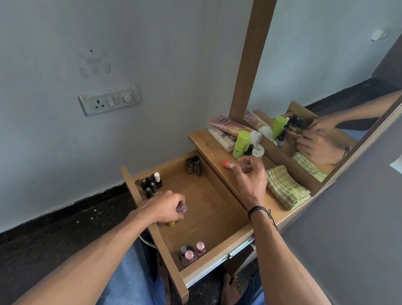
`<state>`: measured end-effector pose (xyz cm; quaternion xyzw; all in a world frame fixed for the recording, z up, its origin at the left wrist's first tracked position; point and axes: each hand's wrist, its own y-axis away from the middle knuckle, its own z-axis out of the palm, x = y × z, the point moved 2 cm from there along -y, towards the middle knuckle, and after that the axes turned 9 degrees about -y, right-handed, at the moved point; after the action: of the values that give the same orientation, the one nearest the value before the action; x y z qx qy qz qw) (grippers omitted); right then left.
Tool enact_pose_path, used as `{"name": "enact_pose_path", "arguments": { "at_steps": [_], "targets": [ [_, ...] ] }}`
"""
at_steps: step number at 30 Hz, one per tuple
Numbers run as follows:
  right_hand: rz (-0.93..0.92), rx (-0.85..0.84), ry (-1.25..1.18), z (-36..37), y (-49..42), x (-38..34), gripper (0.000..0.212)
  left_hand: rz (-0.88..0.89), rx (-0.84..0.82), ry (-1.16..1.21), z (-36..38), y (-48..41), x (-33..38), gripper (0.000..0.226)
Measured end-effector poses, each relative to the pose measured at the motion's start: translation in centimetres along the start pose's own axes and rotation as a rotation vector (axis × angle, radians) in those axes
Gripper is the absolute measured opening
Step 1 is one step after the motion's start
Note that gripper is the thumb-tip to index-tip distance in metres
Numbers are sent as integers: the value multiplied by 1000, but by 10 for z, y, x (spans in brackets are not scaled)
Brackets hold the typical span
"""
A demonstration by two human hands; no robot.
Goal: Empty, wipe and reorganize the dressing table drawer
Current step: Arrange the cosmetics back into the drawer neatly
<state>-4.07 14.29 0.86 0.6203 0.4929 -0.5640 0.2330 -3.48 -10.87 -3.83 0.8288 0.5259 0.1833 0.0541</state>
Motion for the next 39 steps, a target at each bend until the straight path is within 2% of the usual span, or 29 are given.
{"name": "enact_pose_path", "arguments": {
  "at_steps": [8, 13, 16, 19, 25, 33, 39],
  "targets": [
    [-74, 29, -63, 1, 15, -6, 17, 48, -21, -39, -1, 7, 0, 15],
    [-199, -231, 21, 23, 68, -8, 14, 89, -40, -97, -6, 10, -4, 18],
    [-130, -442, 102, 37, 88, 0, 25, 81, -70, -111, -7, 12, -10, 21],
    [-65, -549, 193, 45, 99, 10, 28, 74, -80, -113, -8, 16, -13, 19],
    [12, -621, 245, 47, 108, 26, 25, 75, -71, -111, -9, 21, -11, 9],
    [-26, -695, 325, 53, 110, 32, 18, 51, -77, -104, -8, 22, -11, 13],
    [-21, -770, 418, 57, 111, 31, 26, 12, -109, -171, -10, 25, -7, 21]
  ]
}}
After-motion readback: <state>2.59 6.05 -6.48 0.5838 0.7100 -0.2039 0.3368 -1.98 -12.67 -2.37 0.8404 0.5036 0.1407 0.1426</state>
